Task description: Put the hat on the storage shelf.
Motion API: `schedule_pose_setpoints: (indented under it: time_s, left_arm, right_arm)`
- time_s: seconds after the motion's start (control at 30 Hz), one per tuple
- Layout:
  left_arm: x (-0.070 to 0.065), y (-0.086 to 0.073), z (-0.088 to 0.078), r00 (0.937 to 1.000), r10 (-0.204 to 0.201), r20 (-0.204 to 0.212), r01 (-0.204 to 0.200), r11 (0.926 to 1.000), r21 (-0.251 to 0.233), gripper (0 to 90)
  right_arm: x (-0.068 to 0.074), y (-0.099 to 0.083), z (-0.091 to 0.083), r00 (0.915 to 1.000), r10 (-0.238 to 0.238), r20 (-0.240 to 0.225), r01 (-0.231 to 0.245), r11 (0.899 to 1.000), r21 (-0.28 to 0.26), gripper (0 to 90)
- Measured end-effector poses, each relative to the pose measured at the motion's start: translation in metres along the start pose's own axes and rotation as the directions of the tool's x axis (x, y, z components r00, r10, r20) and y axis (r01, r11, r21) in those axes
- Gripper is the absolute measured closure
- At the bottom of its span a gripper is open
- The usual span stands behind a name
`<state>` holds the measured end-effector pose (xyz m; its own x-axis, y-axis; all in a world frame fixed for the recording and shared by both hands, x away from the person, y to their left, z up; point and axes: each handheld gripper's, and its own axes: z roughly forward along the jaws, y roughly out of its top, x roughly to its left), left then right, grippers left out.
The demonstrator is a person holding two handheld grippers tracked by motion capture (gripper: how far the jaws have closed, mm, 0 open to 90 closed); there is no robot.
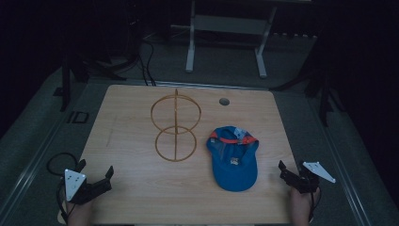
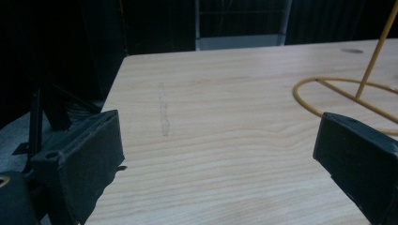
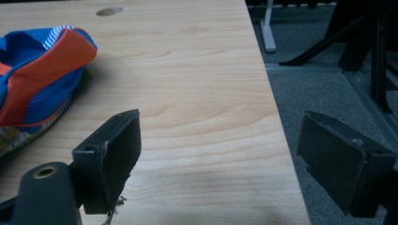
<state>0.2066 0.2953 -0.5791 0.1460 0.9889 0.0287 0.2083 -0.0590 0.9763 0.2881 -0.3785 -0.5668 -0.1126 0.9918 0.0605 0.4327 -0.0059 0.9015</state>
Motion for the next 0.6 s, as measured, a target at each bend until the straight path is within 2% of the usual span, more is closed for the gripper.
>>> schedule_pose_setpoints:
  time_s: [0.13,0.23,0.33,0.43,0.5,0.6]
  left_arm:
    - [0.0001,-0.0005,0.0005,1.0000,-0.002,-0.003,0.002,1.0000,0.001,2.3]
    - [-0.0002,-0.0004,0.0006,1.0000,-0.002,-0.002,0.002,1.0000,0.002,2.3]
    - [-0.0005,-0.0001,0.0008,1.0000,0.003,0.001,-0.003,1.0000,0.006,2.3]
    - [-0.0009,0.0001,0.0006,1.0000,0.002,0.003,-0.002,1.0000,0.007,2.3]
    - [-0.0005,0.0001,0.0008,1.0000,0.003,0.005,-0.003,1.0000,0.007,2.3]
    - [0.0008,-0.0002,0.0006,0.9999,-0.010,0.005,0.010,0.9999,0.003,2.3]
  right_arm:
    - [0.0030,-0.0001,0.0003,0.9994,-0.024,0.026,0.024,1.000,0.005,14.3]
    - [0.0043,-0.0005,-0.0001,0.9990,-0.024,0.037,0.024,1.000,0.019,20.3]
    - [0.0048,-0.0006,-0.0001,0.9988,-0.023,0.043,0.022,0.999,0.026,20.2]
    - [0.0057,-0.0003,0.0008,0.9994,-0.027,0.024,0.026,0.999,0.038,18.8]
    - [0.0058,0.0011,0.0031,0.9997,-0.019,-0.015,0.020,0.998,0.065,17.0]
    - [0.0080,0.0061,0.0049,0.9983,-0.047,-0.033,0.050,0.996,0.075,16.0]
